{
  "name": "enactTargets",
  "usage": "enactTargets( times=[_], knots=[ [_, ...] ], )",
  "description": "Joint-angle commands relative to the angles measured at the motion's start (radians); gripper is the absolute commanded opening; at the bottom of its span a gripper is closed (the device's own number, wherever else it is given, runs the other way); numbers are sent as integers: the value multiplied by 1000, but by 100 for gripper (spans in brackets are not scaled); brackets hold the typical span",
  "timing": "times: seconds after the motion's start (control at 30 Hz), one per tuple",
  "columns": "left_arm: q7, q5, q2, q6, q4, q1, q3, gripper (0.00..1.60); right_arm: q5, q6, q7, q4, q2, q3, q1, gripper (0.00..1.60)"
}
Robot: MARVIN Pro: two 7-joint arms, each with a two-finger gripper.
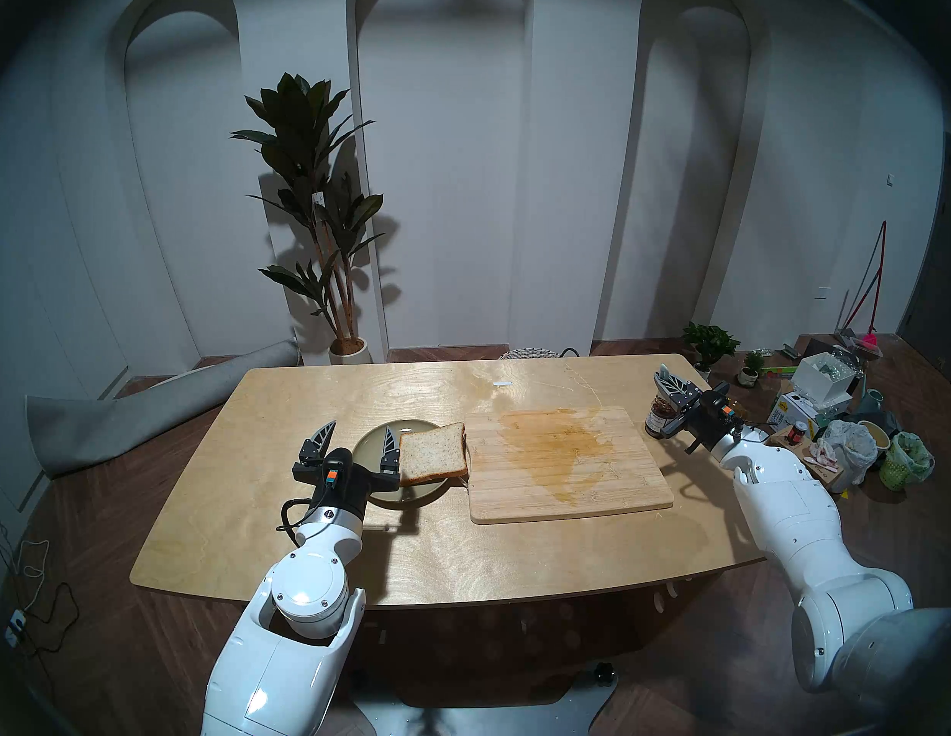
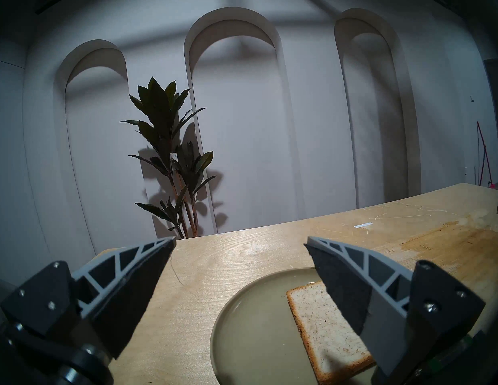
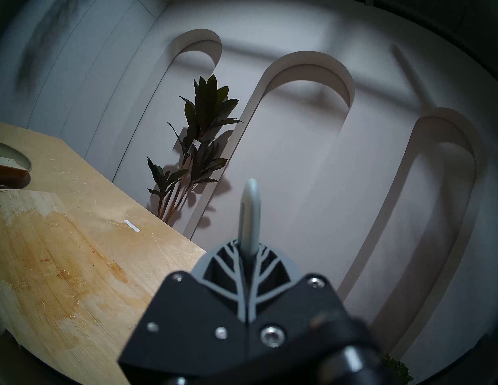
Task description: Spread jam over the slice of bread with the knife
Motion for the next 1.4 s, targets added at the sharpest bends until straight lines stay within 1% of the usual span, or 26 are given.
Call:
enactTargets(
  times=[0.0,0.13,0.2,0.37,0.47,0.5,0.63,0.8,1.03,1.3,1.37],
  knots=[
    [-5,-5,1,-5,-21,-13,-3,160,0,-33,21,-4,11,-4,65,0],
    [-5,-7,-1,-4,-20,-14,-4,160,-10,-43,48,17,24,-15,82,0],
    [-4,-7,-3,-4,-19,-14,-4,160,-11,-56,55,30,26,-17,90,0],
    [-3,-10,-6,-5,-16,-14,-7,160,-12,-61,70,64,31,-22,109,0],
    [-4,-23,-12,-8,-14,-13,-10,160,-19,-89,76,83,34,-27,116,0],
    [-4,-19,-9,-7,-14,-13,-10,160,-15,-78,81,86,34,-27,118,0],
    [-7,-21,-7,-9,-11,-13,-9,160,-19,-91,88,103,34,-30,129,0],
    [-6,-20,-7,-11,-9,-14,-8,160,-19,-96,87,146,24,-29,135,0],
    [-6,-16,-9,-9,-10,-11,-8,160,-23,-91,52,201,13,-20,137,0],
    [-9,-9,-9,-9,-8,-13,-9,160,-42,-128,36,260,11,-28,156,0],
    [-9,-7,-10,-8,-7,-14,-9,160,-41,-147,39,280,7,-26,168,0]
  ],
)
